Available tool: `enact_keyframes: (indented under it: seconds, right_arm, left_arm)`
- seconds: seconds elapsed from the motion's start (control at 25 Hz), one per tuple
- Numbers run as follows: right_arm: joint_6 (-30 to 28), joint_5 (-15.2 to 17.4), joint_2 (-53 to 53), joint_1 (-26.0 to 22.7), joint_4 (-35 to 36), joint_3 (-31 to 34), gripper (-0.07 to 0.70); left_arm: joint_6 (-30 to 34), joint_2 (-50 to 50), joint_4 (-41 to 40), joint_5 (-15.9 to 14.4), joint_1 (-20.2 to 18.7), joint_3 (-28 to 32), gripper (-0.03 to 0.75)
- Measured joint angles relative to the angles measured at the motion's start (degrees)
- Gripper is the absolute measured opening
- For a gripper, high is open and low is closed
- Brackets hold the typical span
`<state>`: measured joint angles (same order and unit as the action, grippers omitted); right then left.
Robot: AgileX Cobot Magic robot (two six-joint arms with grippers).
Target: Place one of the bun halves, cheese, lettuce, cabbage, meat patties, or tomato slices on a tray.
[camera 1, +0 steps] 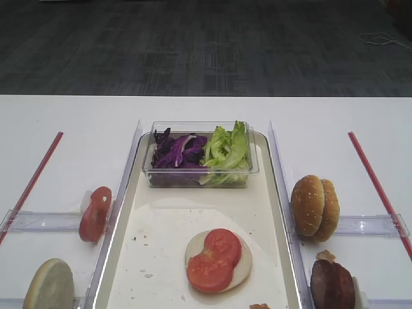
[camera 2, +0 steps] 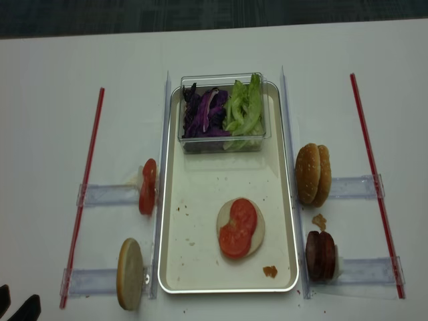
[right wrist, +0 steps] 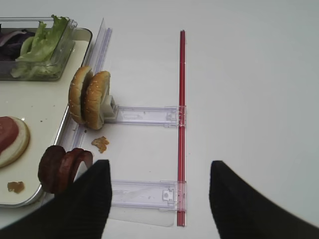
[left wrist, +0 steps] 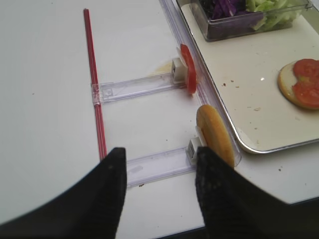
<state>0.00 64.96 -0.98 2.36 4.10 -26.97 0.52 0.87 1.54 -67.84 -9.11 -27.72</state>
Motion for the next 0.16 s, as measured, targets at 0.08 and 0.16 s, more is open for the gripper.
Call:
enact_keyframes:
  seconds: [0.08, 0.16]
  right_arm:
    - [0.0, 0.0, 0.0, 0.0, 0.0, 0.0, 0.45]
    - [0.0, 0.0, 0.0, 0.0, 0.0, 0.0, 0.45]
  left_arm:
    - [0.0, 0.0, 0.0, 0.0, 0.0, 0.0, 0.306]
    - [0.0, 0.0, 0.0, 0.0, 0.0, 0.0, 0.306]
